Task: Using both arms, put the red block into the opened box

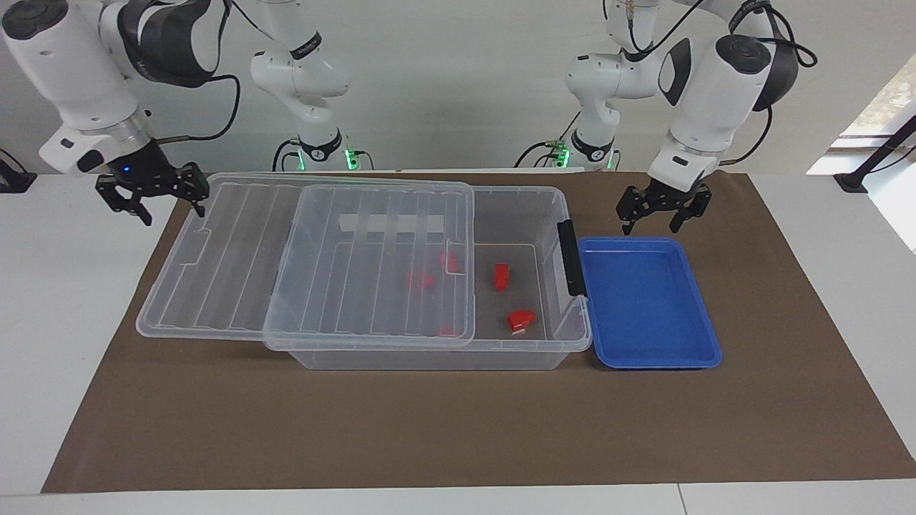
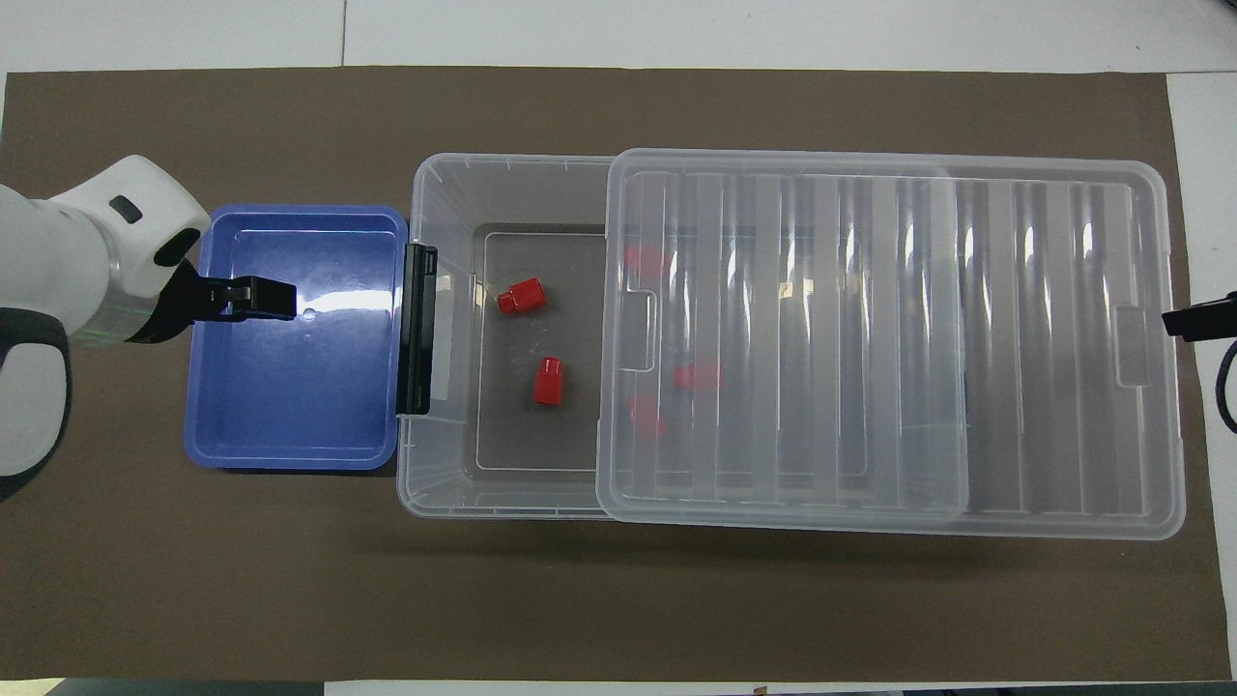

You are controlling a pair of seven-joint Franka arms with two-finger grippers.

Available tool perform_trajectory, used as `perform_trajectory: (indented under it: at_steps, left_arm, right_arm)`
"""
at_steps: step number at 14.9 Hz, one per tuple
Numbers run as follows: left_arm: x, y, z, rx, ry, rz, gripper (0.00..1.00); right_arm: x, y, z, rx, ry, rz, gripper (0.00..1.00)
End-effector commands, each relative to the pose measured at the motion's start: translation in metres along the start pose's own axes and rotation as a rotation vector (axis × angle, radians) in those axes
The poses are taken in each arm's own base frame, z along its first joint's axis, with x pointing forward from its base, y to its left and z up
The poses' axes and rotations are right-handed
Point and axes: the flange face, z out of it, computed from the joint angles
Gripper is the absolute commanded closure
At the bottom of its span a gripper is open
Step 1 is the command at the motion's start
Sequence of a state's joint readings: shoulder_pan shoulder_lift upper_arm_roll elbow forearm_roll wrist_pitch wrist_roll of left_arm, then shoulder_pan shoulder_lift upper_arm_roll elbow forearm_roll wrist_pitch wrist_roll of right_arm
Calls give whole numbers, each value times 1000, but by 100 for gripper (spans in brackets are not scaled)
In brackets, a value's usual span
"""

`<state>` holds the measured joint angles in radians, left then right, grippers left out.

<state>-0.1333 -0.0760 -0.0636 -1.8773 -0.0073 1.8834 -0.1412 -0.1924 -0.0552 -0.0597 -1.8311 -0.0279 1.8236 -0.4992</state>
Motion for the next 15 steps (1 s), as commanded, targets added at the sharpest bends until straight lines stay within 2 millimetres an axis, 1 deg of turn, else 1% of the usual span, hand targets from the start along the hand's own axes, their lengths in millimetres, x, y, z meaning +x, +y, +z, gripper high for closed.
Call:
perform_trajectory:
  at_steps: [1,2,3,4,5,7,9,11,12,13,15]
  left_arm:
    - [21,-22,-22,8,-6,31,0]
    - [20,-25,-32,7,-12,34,0]
    - [20,-27,-43,7,-12,43,0]
    - [21,-37,-51,12,-18,40,0]
    - [20,-43,-54,13,-26,42,0]
    - [18,-46,-58,21,-39,64,0]
    - [17,-49,-71,18,-49,59,0]
    - [13,-50,-69,18,-61,57,0]
    - [8,-49,-61,19,-81,57,0]
    - [5,-48,-62,20,-78,53,0]
    - [4,-48,-61,20,-82,51,0]
  right_arm:
    - [-1,41,38,-18,13,-58,100]
    - [0,53,51,-25,19,-54,100]
    - [3,57,58,-31,26,-47,100]
    - [6,59,69,-27,20,-45,100]
    - [8,60,75,-24,15,-38,100]
    - [7,61,81,-22,11,-15,100]
    - [8,56,84,-18,8,5,100]
    - [9,53,84,-18,8,6,100]
    - [8,51,86,-15,3,12,100]
    - [9,49,86,-13,4,15,100]
    - [8,44,91,-6,-3,26,100]
